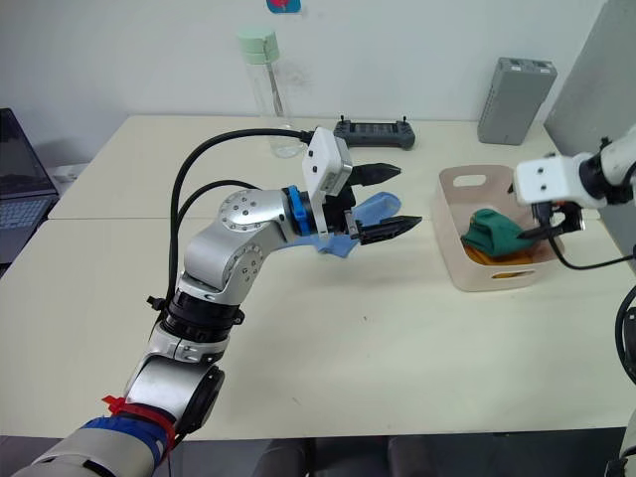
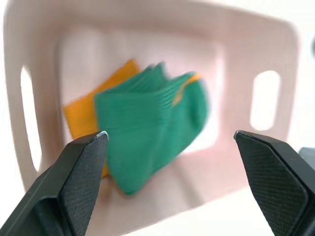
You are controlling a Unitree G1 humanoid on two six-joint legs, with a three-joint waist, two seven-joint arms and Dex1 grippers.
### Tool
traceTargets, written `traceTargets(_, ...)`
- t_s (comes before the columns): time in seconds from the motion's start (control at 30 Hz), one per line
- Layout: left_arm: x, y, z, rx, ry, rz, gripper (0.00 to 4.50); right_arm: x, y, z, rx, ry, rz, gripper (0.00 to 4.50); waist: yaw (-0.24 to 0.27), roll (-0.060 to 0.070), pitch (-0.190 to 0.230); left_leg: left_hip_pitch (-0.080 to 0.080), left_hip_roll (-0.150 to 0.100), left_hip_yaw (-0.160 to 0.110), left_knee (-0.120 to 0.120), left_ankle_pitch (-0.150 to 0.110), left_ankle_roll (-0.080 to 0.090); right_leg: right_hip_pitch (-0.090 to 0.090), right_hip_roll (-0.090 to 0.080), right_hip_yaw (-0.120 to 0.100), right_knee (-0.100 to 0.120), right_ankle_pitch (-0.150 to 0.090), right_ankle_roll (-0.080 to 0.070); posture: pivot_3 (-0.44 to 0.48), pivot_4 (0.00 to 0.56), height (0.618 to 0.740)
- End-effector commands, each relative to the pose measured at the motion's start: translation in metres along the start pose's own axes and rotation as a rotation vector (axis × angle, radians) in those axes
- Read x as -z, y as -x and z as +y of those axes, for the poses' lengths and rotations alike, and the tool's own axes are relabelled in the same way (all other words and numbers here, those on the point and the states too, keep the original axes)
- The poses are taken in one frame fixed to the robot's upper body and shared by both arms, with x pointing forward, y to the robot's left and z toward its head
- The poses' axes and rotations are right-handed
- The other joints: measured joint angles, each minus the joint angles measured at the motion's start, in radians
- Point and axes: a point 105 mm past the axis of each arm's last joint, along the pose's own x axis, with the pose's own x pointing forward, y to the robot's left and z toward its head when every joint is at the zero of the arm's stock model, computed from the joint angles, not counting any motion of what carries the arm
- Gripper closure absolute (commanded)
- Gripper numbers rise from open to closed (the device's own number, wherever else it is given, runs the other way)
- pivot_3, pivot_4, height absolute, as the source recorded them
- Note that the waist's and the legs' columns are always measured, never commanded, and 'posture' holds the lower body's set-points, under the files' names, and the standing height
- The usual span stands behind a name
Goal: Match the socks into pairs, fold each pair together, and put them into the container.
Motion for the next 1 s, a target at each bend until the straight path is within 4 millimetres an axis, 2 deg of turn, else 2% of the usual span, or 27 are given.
traceTargets(0.03,-0.019,-0.005,-0.004,0.017,-0.046,-0.060,0.00,-0.007,0.022,-0.027,0.168,0.025,0.008,0.05,-0.001,0.000,0.000,0.000,0.000,0.000,0.000,0.000,0.000,0.000,0.000,0.000,0.000,0.000,0.000,0.000,0.150,0.740)
traceTargets(0.07,-0.019,-0.006,-0.004,0.014,-0.047,-0.061,0.00,-0.004,0.020,-0.032,0.211,0.031,0.025,0.05,-0.001,0.000,0.000,0.000,0.000,0.000,0.000,0.000,0.000,0.000,0.000,0.000,0.000,0.000,0.000,0.000,0.150,0.740)
traceTargets(0.17,-0.016,-0.007,-0.009,0.028,-0.050,-0.055,0.00,0.012,0.004,-0.026,0.244,0.044,0.065,0.68,0.000,0.000,0.000,0.000,0.000,0.000,0.000,0.000,0.000,0.000,0.000,0.000,0.000,0.000,0.000,0.000,0.150,0.740)
traceTargets(0.47,-0.018,-0.008,-0.015,0.054,-0.054,-0.043,0.00,0.024,-0.027,-0.010,0.208,0.041,0.070,3.82,0.000,0.000,0.000,0.000,0.000,0.000,0.000,0.000,0.000,0.000,0.000,0.000,0.000,0.000,0.000,0.000,0.150,0.740)
traceTargets(0.53,-0.018,-0.009,-0.017,0.061,-0.051,-0.041,0.00,0.028,-0.040,-0.003,0.185,0.030,0.073,4.48,-0.001,0.000,0.000,0.000,0.000,0.000,0.000,0.000,0.000,0.000,0.000,0.000,0.001,0.000,0.000,0.000,0.150,0.740)
traceTargets(0.7,-0.016,-0.012,-0.019,0.073,-0.059,-0.024,0.00,0.043,-0.075,0.020,0.125,-0.025,0.122,4.48,-0.001,0.000,0.000,0.000,0.000,0.000,0.001,0.000,0.000,0.000,0.000,0.000,0.001,0.000,0.000,0.000,0.150,0.740)
traceTargets(0.8,-0.016,-0.012,-0.018,0.067,-0.064,-0.016,0.00,0.047,-0.084,0.029,0.094,-0.043,0.130,4.48,-0.001,0.001,0.000,0.000,0.000,0.000,0.001,0.000,0.000,0.000,0.000,0.000,0.001,0.000,0.000,0.000,0.150,0.740)
traceTargets(0.9,-0.015,-0.008,-0.014,0.050,-0.065,-0.008,0.00,0.042,-0.080,0.022,0.117,-0.058,0.104,4.48,0.000,0.001,0.000,0.000,0.000,-0.001,0.001,0.000,0.000,0.001,0.000,0.000,0.001,0.000,0.000,0.000,0.150,0.740)
traceTargets(1.0,-0.011,-0.004,-0.011,0.027,-0.066,0.006,0.00,0.034,-0.055,-0.002,0.200,-0.042,0.091,4.48,-0.001,0.001,0.000,0.000,0.000,-0.001,0.001,0.000,0.000,0.001,0.000,0.000,0.001,0.000,0.000,0.000,0.150,0.740)
